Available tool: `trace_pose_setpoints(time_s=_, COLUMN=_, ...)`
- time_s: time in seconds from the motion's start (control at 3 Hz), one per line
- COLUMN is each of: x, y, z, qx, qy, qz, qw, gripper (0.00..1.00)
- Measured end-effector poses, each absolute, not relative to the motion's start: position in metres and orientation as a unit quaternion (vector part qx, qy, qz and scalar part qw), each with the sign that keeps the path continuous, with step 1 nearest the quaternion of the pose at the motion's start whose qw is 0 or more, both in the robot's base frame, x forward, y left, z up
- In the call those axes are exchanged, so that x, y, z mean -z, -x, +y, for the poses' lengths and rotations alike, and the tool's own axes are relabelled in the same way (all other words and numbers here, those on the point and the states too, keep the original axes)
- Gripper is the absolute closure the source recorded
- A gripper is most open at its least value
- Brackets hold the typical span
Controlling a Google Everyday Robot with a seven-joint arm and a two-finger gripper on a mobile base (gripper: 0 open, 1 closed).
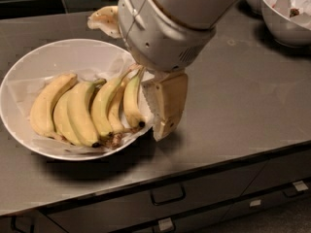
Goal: Pick banana from white bowl
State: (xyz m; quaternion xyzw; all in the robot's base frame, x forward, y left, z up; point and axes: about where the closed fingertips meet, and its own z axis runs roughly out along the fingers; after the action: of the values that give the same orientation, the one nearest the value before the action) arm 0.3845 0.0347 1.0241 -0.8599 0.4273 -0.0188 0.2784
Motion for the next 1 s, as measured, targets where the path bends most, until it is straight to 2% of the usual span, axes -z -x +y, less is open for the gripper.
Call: trace_pose_setpoints(time_s=1.0, x=-1.003, y=-0.421, z=0.031, qx=0.02, qy=0.898, qz=0.328, qw=0.293, gripper=0.0)
